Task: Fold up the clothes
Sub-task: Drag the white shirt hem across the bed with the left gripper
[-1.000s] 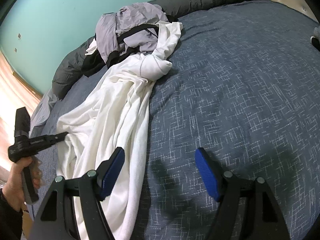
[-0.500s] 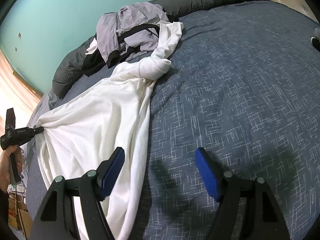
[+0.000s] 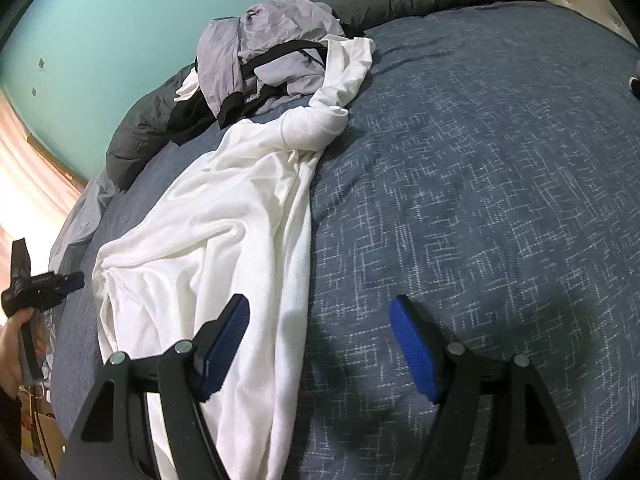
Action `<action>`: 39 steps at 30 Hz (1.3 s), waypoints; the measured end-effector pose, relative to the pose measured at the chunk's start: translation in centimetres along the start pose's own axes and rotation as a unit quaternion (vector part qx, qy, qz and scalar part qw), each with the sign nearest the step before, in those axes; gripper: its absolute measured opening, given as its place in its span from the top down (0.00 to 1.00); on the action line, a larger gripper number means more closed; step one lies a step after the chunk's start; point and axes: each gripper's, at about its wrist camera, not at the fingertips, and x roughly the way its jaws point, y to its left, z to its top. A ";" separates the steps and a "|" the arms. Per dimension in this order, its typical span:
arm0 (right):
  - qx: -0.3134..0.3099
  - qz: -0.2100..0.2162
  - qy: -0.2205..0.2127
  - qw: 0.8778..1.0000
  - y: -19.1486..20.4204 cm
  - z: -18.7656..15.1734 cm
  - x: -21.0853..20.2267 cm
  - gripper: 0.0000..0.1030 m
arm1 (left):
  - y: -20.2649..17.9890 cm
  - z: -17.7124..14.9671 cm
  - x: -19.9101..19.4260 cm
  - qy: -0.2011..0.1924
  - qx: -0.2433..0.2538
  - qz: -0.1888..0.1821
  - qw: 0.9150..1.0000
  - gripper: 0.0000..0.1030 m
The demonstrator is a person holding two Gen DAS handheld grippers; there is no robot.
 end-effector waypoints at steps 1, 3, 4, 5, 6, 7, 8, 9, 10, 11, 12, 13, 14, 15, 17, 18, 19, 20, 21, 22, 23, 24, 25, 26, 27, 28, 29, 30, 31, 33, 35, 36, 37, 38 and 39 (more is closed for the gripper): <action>-0.001 0.001 0.000 1.000 0.1 0.0 0.0 0.29 | -0.2 -0.6 0.0 0.005 0.003 -0.005 1.000 0.63; -0.002 0.003 -0.001 1.000 0.3 -0.1 -0.1 0.29 | -0.4 -2.0 0.3 0.017 0.002 -0.016 1.000 0.55; -0.003 0.004 -0.001 1.000 0.4 -0.1 -0.1 0.29 | -0.4 -2.6 0.6 0.023 0.001 -0.021 1.000 0.55; -0.003 0.005 -0.001 1.000 0.5 -0.1 -0.2 0.29 | -0.4 -3.2 1.0 0.029 0.000 -0.023 0.999 0.55; -0.004 0.006 -0.001 1.000 0.6 -0.1 -0.2 0.29 | -0.4 -3.7 1.5 0.036 -0.002 -0.026 0.999 0.55; -0.004 0.006 0.000 1.000 0.7 -0.2 -0.2 0.29 | -0.4 -4.2 2.0 0.042 -0.004 -0.028 0.999 0.55; -0.005 0.007 0.000 1.000 0.8 -0.2 -0.1 0.29 | -0.5 -4.7 2.4 0.048 -0.005 -0.030 0.998 0.55; -0.006 0.007 0.000 1.000 0.8 -0.2 -0.1 0.29 | -0.5 -5.2 2.9 0.054 -0.007 -0.033 0.998 0.55; -0.007 0.008 0.000 1.000 0.9 -0.2 -0.1 0.29 | -0.5 -5.7 3.3 0.060 -0.009 -0.035 0.998 0.55; -0.008 0.008 0.000 1.000 0.9 -0.2 -0.1 0.29 | -0.5 -6.1 3.8 0.065 -0.009 -0.037 0.997 0.56; -0.008 0.007 0.000 1.000 0.9 -0.2 0.0 0.29 | -0.7 -6.1 4.1 0.068 -0.005 -0.038 0.997 0.57; -0.008 0.007 0.000 1.000 0.9 -0.2 0.0 0.29 | -0.9 -6.2 4.4 0.069 -0.001 -0.037 0.997 0.64; -0.007 0.007 0.001 1.000 0.8 -0.2 0.1 0.29 | -1.1 -6.2 4.6 0.070 0.003 -0.037 0.997 0.70; -0.005 0.006 0.002 1.000 0.7 -0.2 0.1 0.29 | -1.3 -6.1 4.9 0.071 0.008 -0.036 0.997 0.83; -0.004 0.005 0.002 1.000 0.6 -0.2 0.2 0.29 | -1.6 -5.6 5.1 0.068 0.015 -0.034 0.997 0.92; -0.003 0.005 0.003 1.000 0.6 -0.1 0.2 0.29 | -1.6 -5.3 5.0 0.066 0.019 -0.034 0.997 0.96; -0.003 0.005 0.002 1.000 0.6 -0.1 0.2 0.29 | -1.7 -4.9 4.8 0.063 0.023 -0.034 0.997 0.96; -0.004 0.004 0.002 1.000 0.5 -0.1 0.1 0.29 | -1.6 -4.5 4.4 0.059 0.027 -0.033 0.997 0.96; -0.004 0.004 0.001 1.000 0.5 -0.1 0.1 0.29 | -1.6 -4.0 3.8 0.053 0.032 -0.030 0.998 0.96; -0.003 0.004 0.000 1.000 0.5 -0.1 0.1 0.29 | -1.4 -3.4 3.2 0.046 0.035 -0.028 0.998 0.96; -0.003 0.004 0.000 1.000 0.5 -0.1 0.0 0.29 | -0.9 -2.6 2.5 0.039 0.032 -0.026 0.998 0.96; -0.002 0.004 0.000 1.000 0.4 -0.1 0.0 0.29 | -0.2 -1.7 1.7 0.029 0.026 -0.019 0.999 0.96; -0.001 0.004 0.000 1.000 0.4 -0.1 0.0 0.29 | 0.5 -0.8 0.8 0.020 0.021 -0.009 1.000 0.96; -0.002 0.004 0.000 1.000 0.4 -0.1 0.0 0.29 | 1.2 -0.3 0.1 0.013 0.017 0.001 1.000 0.96; -0.002 0.004 0.000 1.000 0.5 -0.2 0.0 0.29 | 2.0 0.3 -0.5 0.009 0.014 0.011 1.000 0.96; -0.003 0.004 0.000 1.000 0.5 -0.2 0.0 0.29 | 2.7 0.8 -1.1 0.006 0.011 0.021 1.000 0.96; -0.004 0.005 0.000 1.000 0.6 -0.2 0.0 0.29 | 3.4 1.3 -1.6 0.002 0.008 0.031 0.999 0.96; -0.004 0.005 0.000 1.000 0.6 -0.2 0.0 0.29 | 4.0 2.0 -2.0 0.000 0.008 0.040 0.999 0.96; -0.005 0.005 0.000 1.000 0.7 -0.2 0.0 0.29 | 4.5 2.8 -2.2 -0.001 0.011 0.049 0.999 0.96; -0.007 0.004 0.000 1.000 0.8 -0.1 0.1 0.29 | 5.2 4.1 -2.4 0.001 0.017 0.064 0.998 0.96; -0.007 0.004 0.001 1.000 0.7 -0.1 0.1 0.29 | 5.4 4.8 -2.9 0.002 0.023 0.077 0.997 0.96; -0.007 0.003 0.001 1.000 0.7 -0.1 0.1 0.29 | 5.7 5.3 -3.2 -0.001 0.027 0.085 0.996 0.96; -0.008 0.002 0.001 1.000 0.7 0.0 0.1 0.29 | 5.9 5.8 -3.5 -0.004 0.032 0.091 0.995 0.96; -0.008 0.002 0.000 1.000 0.7 0.0 0.1 0.29 | 5.7 6.4 -3.6 -0.008 0.038 0.094 0.995 0.96; -0.008 0.001 0.000 1.000 0.7 0.0 0.1 0.29 | 5.6 7.1 -3.7 -0.013 0.043 0.097 0.994 0.96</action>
